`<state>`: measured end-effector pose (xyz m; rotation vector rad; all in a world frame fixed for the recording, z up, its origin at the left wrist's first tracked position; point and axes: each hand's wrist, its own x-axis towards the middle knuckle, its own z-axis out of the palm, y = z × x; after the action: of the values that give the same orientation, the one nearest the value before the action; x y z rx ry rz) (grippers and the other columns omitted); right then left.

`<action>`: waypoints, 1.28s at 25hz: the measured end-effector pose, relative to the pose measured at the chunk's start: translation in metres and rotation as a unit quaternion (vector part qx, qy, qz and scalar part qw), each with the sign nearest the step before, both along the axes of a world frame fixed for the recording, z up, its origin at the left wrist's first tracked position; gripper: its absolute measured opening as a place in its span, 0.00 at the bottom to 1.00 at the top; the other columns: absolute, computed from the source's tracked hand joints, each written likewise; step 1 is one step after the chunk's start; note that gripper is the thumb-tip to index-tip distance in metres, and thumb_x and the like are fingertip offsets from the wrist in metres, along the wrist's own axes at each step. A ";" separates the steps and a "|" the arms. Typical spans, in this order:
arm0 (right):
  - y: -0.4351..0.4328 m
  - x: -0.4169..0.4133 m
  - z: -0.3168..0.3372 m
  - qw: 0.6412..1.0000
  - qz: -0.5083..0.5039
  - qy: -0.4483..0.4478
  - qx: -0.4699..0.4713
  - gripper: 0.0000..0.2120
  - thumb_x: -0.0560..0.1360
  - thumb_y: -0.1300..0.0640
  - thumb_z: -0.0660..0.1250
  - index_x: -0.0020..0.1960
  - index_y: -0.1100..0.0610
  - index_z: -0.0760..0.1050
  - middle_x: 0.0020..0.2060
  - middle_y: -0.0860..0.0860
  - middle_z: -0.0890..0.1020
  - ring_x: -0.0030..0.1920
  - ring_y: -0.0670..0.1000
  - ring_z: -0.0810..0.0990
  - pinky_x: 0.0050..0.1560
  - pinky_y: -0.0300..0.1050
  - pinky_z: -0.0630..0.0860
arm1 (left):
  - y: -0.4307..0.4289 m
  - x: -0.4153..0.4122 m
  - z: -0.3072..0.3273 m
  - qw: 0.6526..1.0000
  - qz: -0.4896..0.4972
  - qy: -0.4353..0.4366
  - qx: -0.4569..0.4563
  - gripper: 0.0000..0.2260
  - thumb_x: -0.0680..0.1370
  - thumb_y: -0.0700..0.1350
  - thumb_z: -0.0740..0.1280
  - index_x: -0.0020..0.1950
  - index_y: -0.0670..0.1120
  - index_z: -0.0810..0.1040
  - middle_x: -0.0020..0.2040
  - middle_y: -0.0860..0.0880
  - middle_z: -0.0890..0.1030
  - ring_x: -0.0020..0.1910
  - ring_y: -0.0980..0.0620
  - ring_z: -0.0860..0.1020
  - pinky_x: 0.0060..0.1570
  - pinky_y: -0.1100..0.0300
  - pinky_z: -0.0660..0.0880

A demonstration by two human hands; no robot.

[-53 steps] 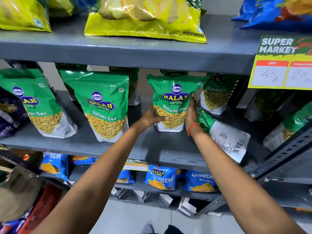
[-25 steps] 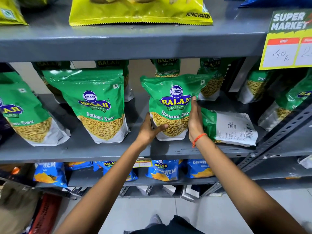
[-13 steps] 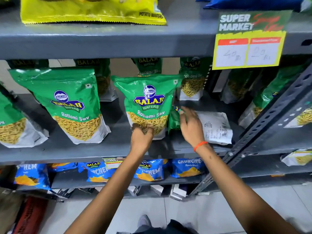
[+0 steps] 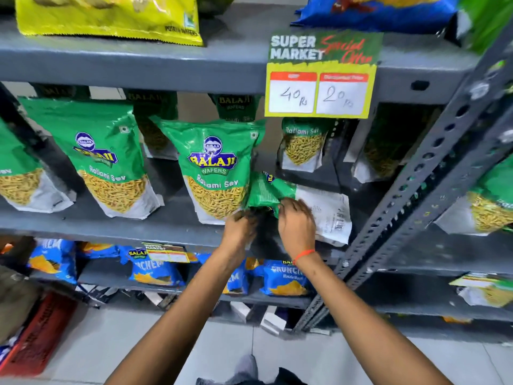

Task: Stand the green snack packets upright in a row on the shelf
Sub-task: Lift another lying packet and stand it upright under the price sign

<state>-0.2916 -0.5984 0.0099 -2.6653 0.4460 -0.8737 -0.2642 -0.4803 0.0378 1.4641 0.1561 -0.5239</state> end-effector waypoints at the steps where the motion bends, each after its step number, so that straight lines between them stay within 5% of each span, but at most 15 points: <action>1: -0.001 -0.001 0.006 0.999 -0.022 -0.025 0.029 0.07 0.74 0.63 0.63 0.46 0.64 0.79 0.38 0.63 0.84 0.43 0.62 0.82 0.52 0.51 0.78 | -0.004 0.003 -0.004 1.000 -0.007 -0.008 -0.015 0.14 0.78 0.33 0.58 0.38 0.48 0.74 0.28 0.53 0.79 0.27 0.58 0.74 0.29 0.67 0.69; 6: -0.027 0.002 0.051 0.964 -0.078 -0.187 0.175 0.08 0.78 0.65 0.59 0.47 0.68 0.75 0.37 0.67 0.81 0.40 0.64 0.79 0.43 0.51 0.67 | -0.047 0.025 -0.002 0.997 -0.069 -0.034 -0.027 0.12 0.80 0.33 0.55 0.58 0.43 0.73 0.41 0.50 0.74 0.46 0.51 0.72 0.40 0.65 0.68; 8: -0.042 0.009 0.066 0.931 -0.080 -0.237 0.267 0.11 0.80 0.63 0.55 0.50 0.69 0.73 0.42 0.68 0.81 0.43 0.64 0.80 0.42 0.49 0.69 | -0.066 0.040 -0.003 0.995 -0.076 -0.053 -0.021 0.09 0.81 0.38 0.56 0.53 0.47 0.74 0.43 0.51 0.75 0.46 0.52 0.73 0.44 0.62 0.70; 12: -0.068 0.031 0.077 0.876 -0.085 -0.315 0.355 0.14 0.80 0.64 0.54 0.56 0.73 0.72 0.50 0.67 0.79 0.49 0.56 0.77 0.45 0.36 0.65 | -0.096 0.070 0.000 0.996 -0.060 -0.057 -0.033 0.15 0.82 0.42 0.54 0.68 0.46 0.69 0.67 0.46 0.74 0.63 0.49 0.72 0.68 0.50 0.68; 14: -0.075 0.045 0.075 0.869 -0.070 -0.310 0.379 0.18 0.79 0.60 0.53 0.55 0.75 0.72 0.45 0.64 0.76 0.48 0.51 0.72 0.45 0.36 0.64 | -0.102 0.084 0.003 0.997 -0.051 -0.048 -0.046 0.12 0.81 0.45 0.54 0.59 0.48 0.75 0.63 0.43 0.78 0.55 0.48 0.75 0.63 0.49 0.70; 17: -0.087 0.066 0.065 0.870 -0.094 -0.281 0.395 0.15 0.80 0.62 0.54 0.58 0.73 0.71 0.53 0.68 0.78 0.53 0.57 0.74 0.55 0.47 0.67 | -0.101 0.097 -0.001 0.997 -0.017 -0.039 -0.064 0.10 0.81 0.47 0.54 0.48 0.53 0.75 0.50 0.48 0.80 0.52 0.47 0.75 0.58 0.49 0.71; 20: -0.095 0.075 0.060 0.862 -0.104 -0.273 0.414 0.14 0.81 0.62 0.54 0.61 0.70 0.71 0.58 0.68 0.77 0.59 0.63 0.74 0.63 0.55 0.68 | -0.106 0.097 -0.005 0.993 0.020 -0.073 -0.086 0.08 0.81 0.45 0.55 0.52 0.55 0.72 0.52 0.48 0.80 0.53 0.46 0.76 0.59 0.47 0.71; 23: -0.095 0.073 0.048 0.826 -0.123 -0.305 0.458 0.17 0.81 0.59 0.54 0.64 0.68 0.69 0.63 0.66 0.75 0.60 0.58 0.73 0.62 0.48 0.67 | -0.115 0.091 -0.006 0.987 0.027 -0.138 -0.074 0.12 0.81 0.44 0.56 0.64 0.47 0.67 0.62 0.44 0.76 0.59 0.48 0.74 0.61 0.52 0.71; 26: -0.083 0.059 0.019 0.766 -0.114 -0.285 0.565 0.19 0.82 0.51 0.51 0.64 0.62 0.70 0.54 0.56 0.78 0.53 0.50 0.74 0.54 0.44 0.69 | -0.119 0.089 -0.012 0.987 -0.015 -0.136 -0.081 0.10 0.81 0.48 0.56 0.61 0.47 0.67 0.57 0.46 0.75 0.57 0.49 0.75 0.57 0.58 0.73; 29: -0.080 0.052 0.002 0.761 -0.106 -0.226 0.599 0.21 0.81 0.45 0.50 0.64 0.56 0.71 0.51 0.48 0.75 0.53 0.47 0.74 0.51 0.39 0.68 | -0.114 0.082 -0.011 0.986 -0.049 -0.145 -0.061 0.14 0.81 0.54 0.54 0.63 0.52 0.70 0.54 0.56 0.74 0.47 0.67 0.75 0.39 0.80 0.71; 32: -0.077 0.047 -0.001 0.767 -0.100 -0.200 0.601 0.21 0.80 0.44 0.49 0.66 0.53 0.70 0.54 0.47 0.76 0.55 0.47 0.74 0.55 0.41 0.67 | -0.103 0.072 -0.018 0.983 -0.059 -0.163 -0.065 0.10 0.81 0.55 0.52 0.55 0.60 0.73 0.55 0.63 0.76 0.50 0.73 0.76 0.48 0.76 0.73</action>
<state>-0.2447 -0.6757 0.0090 -1.2277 0.8201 -0.7670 -0.1918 -0.5836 0.0193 1.4159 -0.2211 -0.3761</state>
